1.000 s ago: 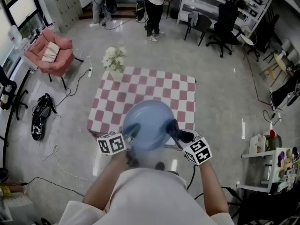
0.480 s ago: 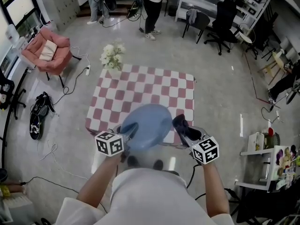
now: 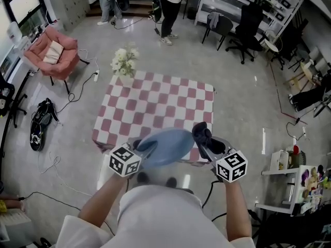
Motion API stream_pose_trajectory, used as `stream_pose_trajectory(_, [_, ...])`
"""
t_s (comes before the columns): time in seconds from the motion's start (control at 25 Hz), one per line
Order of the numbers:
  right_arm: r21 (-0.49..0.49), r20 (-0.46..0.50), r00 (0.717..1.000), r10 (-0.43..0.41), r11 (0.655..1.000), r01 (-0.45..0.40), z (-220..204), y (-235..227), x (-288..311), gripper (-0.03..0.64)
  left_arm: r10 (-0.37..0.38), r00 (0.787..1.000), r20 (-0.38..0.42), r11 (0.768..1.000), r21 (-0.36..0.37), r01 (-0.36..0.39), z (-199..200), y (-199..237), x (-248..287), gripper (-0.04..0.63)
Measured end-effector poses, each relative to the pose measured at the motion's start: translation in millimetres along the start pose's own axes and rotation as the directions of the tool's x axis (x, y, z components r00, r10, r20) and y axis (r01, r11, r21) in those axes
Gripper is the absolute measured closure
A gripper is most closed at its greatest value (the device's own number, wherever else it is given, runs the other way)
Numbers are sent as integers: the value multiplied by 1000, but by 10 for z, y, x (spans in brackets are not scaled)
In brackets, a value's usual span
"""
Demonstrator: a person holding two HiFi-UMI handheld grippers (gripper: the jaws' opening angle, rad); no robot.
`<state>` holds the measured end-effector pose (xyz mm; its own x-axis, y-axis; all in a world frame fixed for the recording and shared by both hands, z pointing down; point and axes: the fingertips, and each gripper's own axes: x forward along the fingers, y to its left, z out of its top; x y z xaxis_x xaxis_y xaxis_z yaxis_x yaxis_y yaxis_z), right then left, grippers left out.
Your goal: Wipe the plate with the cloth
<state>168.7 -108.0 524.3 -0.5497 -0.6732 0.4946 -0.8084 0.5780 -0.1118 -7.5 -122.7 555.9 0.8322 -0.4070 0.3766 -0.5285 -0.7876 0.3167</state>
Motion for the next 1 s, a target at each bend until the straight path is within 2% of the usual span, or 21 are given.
stream_pose_trajectory(0.16, [-7,37,999,22,1000,-22,210,17,-8,497,-16,1000,-23,998,55,17,5,-76,56,522])
stream_pose_trajectory(0.28, [-19,57,997,46,999,-45,375,64,-11,497,-7,998,-63,989,148,16,-6,-128,90,522])
stream_pose_trajectory(0.48, [-130,24,992,122,984,-118,591,266,12,497,-9,994,-109,966,256,37,8,-190,164,522])
stream_pose_trajectory(0.68, [-226,-10,984,176,958,-173,738,464,67,497,21,988,-151,927,373,37,-14,-213,272,522])
stream_pose_trajectory(1.0, [-315,-46,974,222,922,-225,828,681,215,497,108,975,-193,861,508,5,58,-181,392,523])
